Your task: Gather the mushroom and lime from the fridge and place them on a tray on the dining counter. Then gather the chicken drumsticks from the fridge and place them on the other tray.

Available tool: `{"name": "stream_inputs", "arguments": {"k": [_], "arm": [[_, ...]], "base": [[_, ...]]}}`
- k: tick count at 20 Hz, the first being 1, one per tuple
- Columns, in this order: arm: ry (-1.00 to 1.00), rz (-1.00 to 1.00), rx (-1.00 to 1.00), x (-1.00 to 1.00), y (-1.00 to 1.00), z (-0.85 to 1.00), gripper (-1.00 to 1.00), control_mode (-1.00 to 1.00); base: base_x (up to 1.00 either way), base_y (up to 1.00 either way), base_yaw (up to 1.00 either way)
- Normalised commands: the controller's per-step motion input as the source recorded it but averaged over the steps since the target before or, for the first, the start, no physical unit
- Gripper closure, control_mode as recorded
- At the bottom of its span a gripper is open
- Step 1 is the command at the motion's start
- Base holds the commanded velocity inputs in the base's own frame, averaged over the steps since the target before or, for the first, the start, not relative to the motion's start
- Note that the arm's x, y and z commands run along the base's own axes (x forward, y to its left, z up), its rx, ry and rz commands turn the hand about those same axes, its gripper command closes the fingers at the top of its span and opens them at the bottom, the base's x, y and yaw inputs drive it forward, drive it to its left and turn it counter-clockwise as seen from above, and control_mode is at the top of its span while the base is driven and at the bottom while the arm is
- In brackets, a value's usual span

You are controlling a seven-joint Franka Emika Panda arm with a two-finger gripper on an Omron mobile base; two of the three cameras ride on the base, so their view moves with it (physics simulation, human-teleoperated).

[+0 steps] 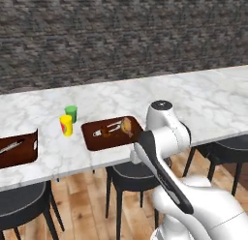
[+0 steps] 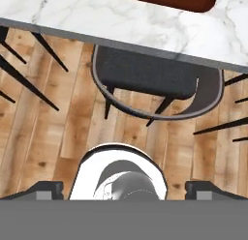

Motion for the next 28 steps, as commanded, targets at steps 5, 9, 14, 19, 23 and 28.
{"name": "stream_inputs", "arguments": {"k": [5,9,14,19,23,28], "arm": [[0.00,0.00,0.00,0.00,0.00,0.00,-1.00,1.00],[0.00,0.00,0.00,0.00,0.00,0.00,-1.00,1.00],[0.00,0.00,0.00,0.00,0.00,0.00,-1.00,1.00],[0.00,0.00,0.00,0.00,0.00,0.00,-1.00,1.00],[0.00,0.00,0.00,0.00,0.00,0.00,-1.00,1.00],[0.00,0.00,0.00,0.00,0.00,0.00,-1.00,1.00]], "base": [[-0.45,0.98,-0.13],[-0.19,1.00,-0.20],[-0.10,1.00,-0.21],[-0.16,1.00,-0.21],[-0.13,1.00,-0.21],[-0.10,1.00,-0.20]]}}
